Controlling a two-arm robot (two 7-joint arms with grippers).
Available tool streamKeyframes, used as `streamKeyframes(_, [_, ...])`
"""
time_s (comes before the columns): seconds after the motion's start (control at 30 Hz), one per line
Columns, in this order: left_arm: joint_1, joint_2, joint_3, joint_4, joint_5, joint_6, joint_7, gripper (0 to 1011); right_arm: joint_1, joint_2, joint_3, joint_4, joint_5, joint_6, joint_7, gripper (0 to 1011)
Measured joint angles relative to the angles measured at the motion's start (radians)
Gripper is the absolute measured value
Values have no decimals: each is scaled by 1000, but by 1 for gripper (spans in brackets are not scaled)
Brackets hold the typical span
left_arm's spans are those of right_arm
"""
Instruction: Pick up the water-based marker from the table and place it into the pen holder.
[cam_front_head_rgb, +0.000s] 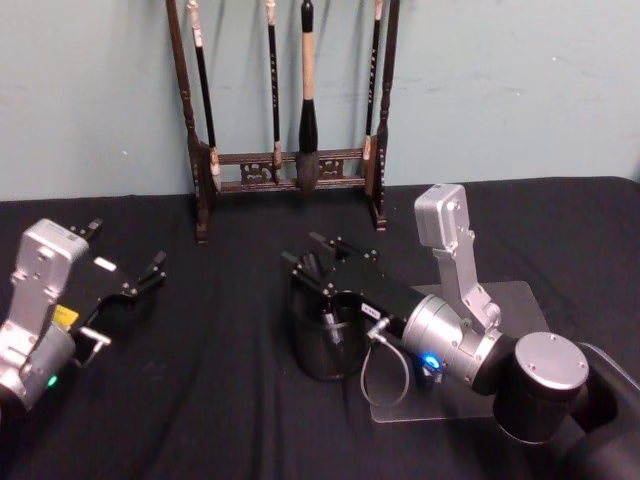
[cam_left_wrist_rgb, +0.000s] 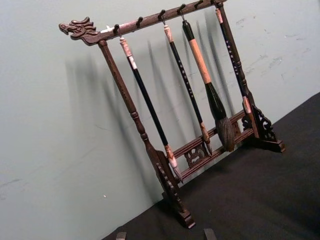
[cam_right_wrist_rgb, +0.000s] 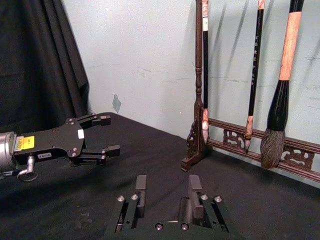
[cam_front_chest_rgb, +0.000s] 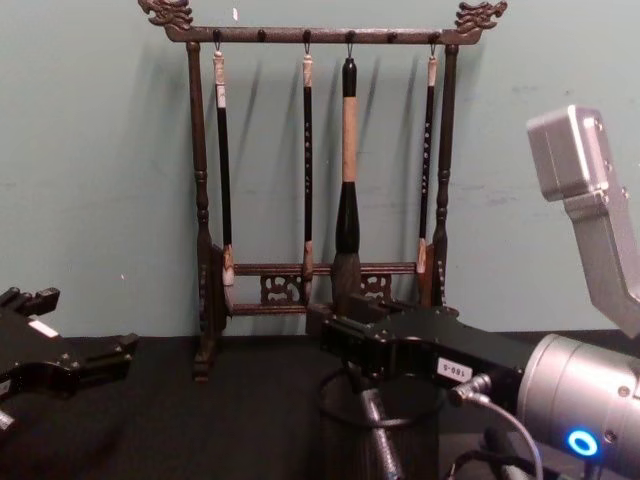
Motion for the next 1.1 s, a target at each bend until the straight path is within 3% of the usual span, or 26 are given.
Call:
streamKeyframes(0.33, [0, 0, 0, 0, 0, 0, 0, 1001, 0, 0, 0, 0, 1, 0, 1, 840])
streamKeyframes(0.57, [0, 0, 0, 0, 0, 0, 0, 1001, 0, 0, 0, 0, 2, 0, 1, 1002])
streamKeyframes(0.9, [0, 0, 0, 0, 0, 0, 0, 1001, 0, 0, 0, 0, 1, 0, 1, 1000])
streamKeyframes(1.1, [0, 0, 0, 0, 0, 0, 0, 1001, 1, 6, 20, -23, 11, 5, -3, 1000])
